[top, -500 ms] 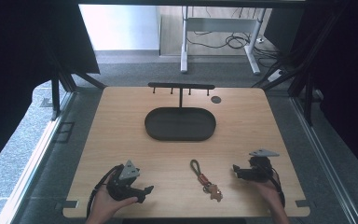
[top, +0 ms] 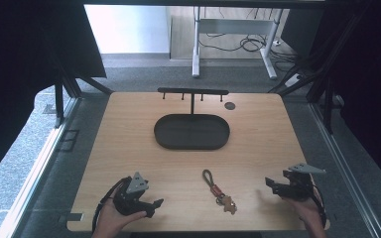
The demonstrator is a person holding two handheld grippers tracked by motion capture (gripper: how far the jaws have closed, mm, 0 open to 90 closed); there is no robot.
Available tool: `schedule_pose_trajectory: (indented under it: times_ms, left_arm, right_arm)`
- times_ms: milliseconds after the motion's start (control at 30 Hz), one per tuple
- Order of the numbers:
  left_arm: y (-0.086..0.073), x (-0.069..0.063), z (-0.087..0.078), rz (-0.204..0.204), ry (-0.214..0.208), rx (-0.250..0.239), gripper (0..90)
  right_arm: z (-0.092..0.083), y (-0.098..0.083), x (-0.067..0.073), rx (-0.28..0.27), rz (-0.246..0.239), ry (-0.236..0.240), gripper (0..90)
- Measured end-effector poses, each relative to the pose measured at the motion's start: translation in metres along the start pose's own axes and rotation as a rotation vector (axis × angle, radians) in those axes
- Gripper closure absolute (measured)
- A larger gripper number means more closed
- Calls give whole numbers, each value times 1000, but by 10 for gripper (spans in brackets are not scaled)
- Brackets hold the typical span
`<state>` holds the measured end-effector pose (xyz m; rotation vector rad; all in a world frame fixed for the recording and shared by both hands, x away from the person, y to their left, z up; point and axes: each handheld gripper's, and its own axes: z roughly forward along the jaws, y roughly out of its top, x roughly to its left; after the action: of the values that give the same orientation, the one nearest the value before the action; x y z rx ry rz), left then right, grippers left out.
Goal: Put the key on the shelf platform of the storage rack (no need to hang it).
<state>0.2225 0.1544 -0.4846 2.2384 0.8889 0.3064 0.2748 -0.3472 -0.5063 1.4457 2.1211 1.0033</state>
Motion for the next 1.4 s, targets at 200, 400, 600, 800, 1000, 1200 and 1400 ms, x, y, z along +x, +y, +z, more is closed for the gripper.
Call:
schedule_pose_trajectory:
  times_ms: [200, 400, 600, 800, 1000, 1200, 1400]
  left_arm:
    - [-1, -4, 0, 4, 1, 9, 193]
    - [0, -11, -8, 23, 5, -11, 193]
    - [-2, -10, -7, 0, 24, 1, 193]
    - [-3, -11, -7, 9, 27, 5, 193]
    - [-1, -13, -9, 24, -2, -7, 193]
    - [-1, -12, -11, 21, -2, -10, 193]
    - [0, -11, -12, 21, -1, -5, 193]
  right_arm:
    - [2, 3, 8, 20, -39, 26, 249]
    - [-6, 10, 15, 8, -81, 41, 266]
    - [-11, 21, 25, 12, -136, 94, 287]
    - [-13, 24, 38, 30, -180, 125, 307]
    - [-13, 26, 56, 80, -172, 147, 330]
    - [-5, 32, 75, 138, -226, 172, 332]
    - [2, 44, 95, 168, -275, 200, 343]
